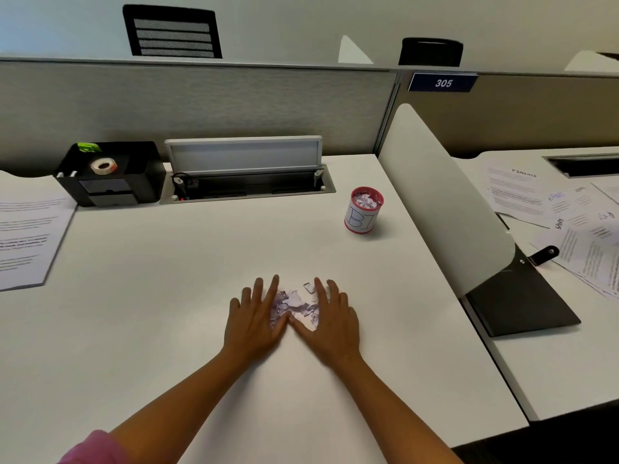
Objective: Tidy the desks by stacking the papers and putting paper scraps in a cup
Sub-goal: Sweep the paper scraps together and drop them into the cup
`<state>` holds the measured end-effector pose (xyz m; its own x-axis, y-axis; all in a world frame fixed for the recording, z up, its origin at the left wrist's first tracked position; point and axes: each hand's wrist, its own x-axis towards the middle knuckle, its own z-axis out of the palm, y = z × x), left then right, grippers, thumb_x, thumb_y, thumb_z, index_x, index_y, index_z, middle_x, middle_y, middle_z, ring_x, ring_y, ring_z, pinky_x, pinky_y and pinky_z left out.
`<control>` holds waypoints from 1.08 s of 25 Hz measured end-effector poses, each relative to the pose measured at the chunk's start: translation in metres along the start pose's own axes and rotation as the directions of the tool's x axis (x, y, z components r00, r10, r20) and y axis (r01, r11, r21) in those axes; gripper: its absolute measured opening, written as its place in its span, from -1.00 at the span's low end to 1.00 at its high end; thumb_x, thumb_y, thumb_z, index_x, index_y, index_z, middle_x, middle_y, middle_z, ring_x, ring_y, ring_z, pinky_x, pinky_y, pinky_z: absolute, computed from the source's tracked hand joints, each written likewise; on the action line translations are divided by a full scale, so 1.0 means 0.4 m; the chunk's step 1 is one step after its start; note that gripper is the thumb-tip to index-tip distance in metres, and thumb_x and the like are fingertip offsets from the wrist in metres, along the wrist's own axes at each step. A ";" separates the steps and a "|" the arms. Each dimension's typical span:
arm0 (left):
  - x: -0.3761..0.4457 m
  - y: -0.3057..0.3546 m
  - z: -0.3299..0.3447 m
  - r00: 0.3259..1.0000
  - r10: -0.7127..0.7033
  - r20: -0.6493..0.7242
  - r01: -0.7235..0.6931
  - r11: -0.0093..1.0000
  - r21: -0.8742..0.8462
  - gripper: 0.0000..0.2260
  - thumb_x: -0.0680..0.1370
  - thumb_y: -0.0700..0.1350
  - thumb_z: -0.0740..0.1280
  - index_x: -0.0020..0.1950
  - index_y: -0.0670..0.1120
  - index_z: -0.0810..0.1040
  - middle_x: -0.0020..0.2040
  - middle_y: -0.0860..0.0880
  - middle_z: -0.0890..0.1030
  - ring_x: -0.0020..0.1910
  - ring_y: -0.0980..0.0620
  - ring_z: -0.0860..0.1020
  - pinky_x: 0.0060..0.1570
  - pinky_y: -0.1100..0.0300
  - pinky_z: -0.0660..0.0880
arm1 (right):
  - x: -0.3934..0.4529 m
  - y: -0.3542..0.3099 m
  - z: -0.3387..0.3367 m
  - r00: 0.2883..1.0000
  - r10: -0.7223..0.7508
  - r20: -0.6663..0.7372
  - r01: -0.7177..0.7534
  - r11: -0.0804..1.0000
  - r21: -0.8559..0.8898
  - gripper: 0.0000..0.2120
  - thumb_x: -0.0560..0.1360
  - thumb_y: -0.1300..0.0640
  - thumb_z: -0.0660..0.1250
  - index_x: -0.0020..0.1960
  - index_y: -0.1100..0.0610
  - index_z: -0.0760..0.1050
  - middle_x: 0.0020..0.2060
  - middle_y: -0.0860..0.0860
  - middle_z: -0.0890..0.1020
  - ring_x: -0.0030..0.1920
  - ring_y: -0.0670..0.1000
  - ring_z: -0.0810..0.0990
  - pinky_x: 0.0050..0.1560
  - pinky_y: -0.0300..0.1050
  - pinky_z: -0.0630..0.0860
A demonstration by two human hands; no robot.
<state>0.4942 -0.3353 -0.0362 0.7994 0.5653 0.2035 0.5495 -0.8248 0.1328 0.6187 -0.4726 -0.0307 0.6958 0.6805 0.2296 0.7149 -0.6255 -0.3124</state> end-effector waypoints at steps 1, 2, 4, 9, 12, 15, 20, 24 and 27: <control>-0.004 0.004 -0.003 0.999 -0.041 0.017 0.041 0.999 0.007 -0.36 0.51 0.21 0.25 0.53 -0.04 0.29 0.32 -0.17 0.44 0.03 -0.15 0.50 -0.16 0.02 0.50 | 0.010 -0.010 0.002 0.999 -0.045 0.005 0.045 0.999 -0.006 -0.22 0.43 -0.48 0.14 0.50 -0.07 0.28 0.39 0.00 0.43 0.23 0.00 0.46 -0.10 -0.05 0.56; -0.005 0.005 -0.001 0.998 -0.052 0.022 0.052 0.999 0.010 -0.38 0.52 0.19 0.22 0.53 -0.03 0.29 0.28 -0.15 0.46 -0.01 -0.13 0.52 -0.23 0.04 0.51 | 0.020 -0.020 0.004 0.995 -0.101 0.011 0.102 0.995 -0.016 -0.30 0.46 -0.42 0.17 0.48 -0.08 0.32 0.34 0.00 0.47 0.17 0.00 0.49 -0.22 -0.09 0.56; -0.002 0.014 -0.011 0.997 -0.041 0.062 0.041 0.999 -0.009 -0.48 0.55 0.16 0.15 0.45 -0.04 0.38 0.16 -0.07 0.50 -0.13 -0.08 0.54 -0.41 0.12 0.46 | 0.035 -0.034 0.010 0.979 -0.205 0.019 0.205 0.978 -0.026 -0.54 0.51 -0.26 0.24 0.32 -0.07 0.45 0.18 -0.03 0.52 0.02 0.00 0.55 -0.43 -0.18 0.45; -0.006 0.038 -0.022 0.988 0.066 0.136 -0.064 0.998 -0.020 -0.78 0.47 0.00 0.42 0.06 -0.03 0.53 -0.19 -0.01 0.54 -0.50 -0.03 0.47 -0.66 0.23 0.21 | 0.031 -0.037 0.031 0.962 -0.271 0.045 0.274 0.958 -0.089 -0.73 0.39 0.14 0.48 -0.07 0.03 0.39 -0.22 -0.06 0.47 -0.33 -0.05 0.49 -0.58 -0.24 0.14; 0.007 0.026 -0.009 0.978 0.115 0.172 -0.111 0.993 -0.035 -0.51 0.21 -0.16 0.60 -0.01 -0.05 0.40 -0.35 -0.02 0.47 -0.68 -0.01 0.37 -0.63 0.27 -0.02 | 0.034 -0.026 0.025 0.990 -0.140 0.020 0.138 0.987 0.087 -0.95 0.55 0.17 0.32 -0.02 0.07 0.45 -0.16 -0.05 0.52 -0.23 -0.03 0.54 -0.42 -0.21 0.31; 0.022 0.025 -0.054 0.970 -0.014 0.241 0.054 0.986 -0.160 -0.79 0.52 -0.12 0.37 0.03 -0.06 0.35 -0.22 -0.06 0.54 -0.38 -0.13 0.54 -0.47 0.14 0.28 | 0.053 -0.041 -0.025 0.967 0.169 0.192 -0.256 0.691 0.677 -0.88 0.64 0.20 0.20 0.05 0.13 0.52 -0.15 -0.03 0.60 -0.29 -0.18 0.52 -0.29 -0.31 0.42; 0.059 0.057 -0.102 0.849 -0.398 0.348 0.495 0.367 -0.788 -0.83 0.64 -0.16 0.17 -0.10 -0.11 0.48 -0.28 0.00 0.54 -0.37 0.01 0.47 -0.40 0.25 0.35 | 0.092 -0.066 -0.080 0.640 0.183 0.746 -0.613 -0.464 0.640 -0.82 0.59 0.05 0.24 -0.03 0.12 0.55 -0.31 0.01 0.60 -0.55 -0.12 0.39 -0.59 -0.32 0.20; 0.087 0.142 -0.126 0.695 -0.460 0.553 0.487 -0.266 -0.832 -0.76 0.58 -0.27 0.12 -0.10 -0.13 0.57 -0.23 -0.12 0.50 -0.34 -0.02 0.47 -0.38 0.22 0.36 | 0.091 -0.082 -0.079 0.608 0.090 0.789 -0.378 -0.841 0.387 -0.71 0.61 0.02 0.18 -0.20 0.15 0.48 -0.38 0.02 0.53 -0.36 -0.02 0.46 -0.34 -0.23 0.37; 0.092 0.188 -0.142 0.715 -0.473 0.515 0.374 -0.365 -0.853 -0.77 0.52 -0.23 0.14 -0.12 -0.09 0.59 -0.19 -0.11 0.53 -0.21 -0.05 0.52 -0.20 0.14 0.46 | 0.090 -0.116 -0.084 0.620 0.133 0.773 -0.295 -0.874 0.387 -0.73 0.63 0.14 0.14 -0.21 0.14 0.46 -0.37 0.05 0.58 -0.25 0.02 0.52 -0.16 -0.14 0.52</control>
<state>0.5509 -0.3768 0.0364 0.4365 0.7971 -0.4173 -0.1092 0.5073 0.8548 0.6127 -0.4319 0.0231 0.4734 0.6340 -0.6115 -0.8564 0.4937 -0.1511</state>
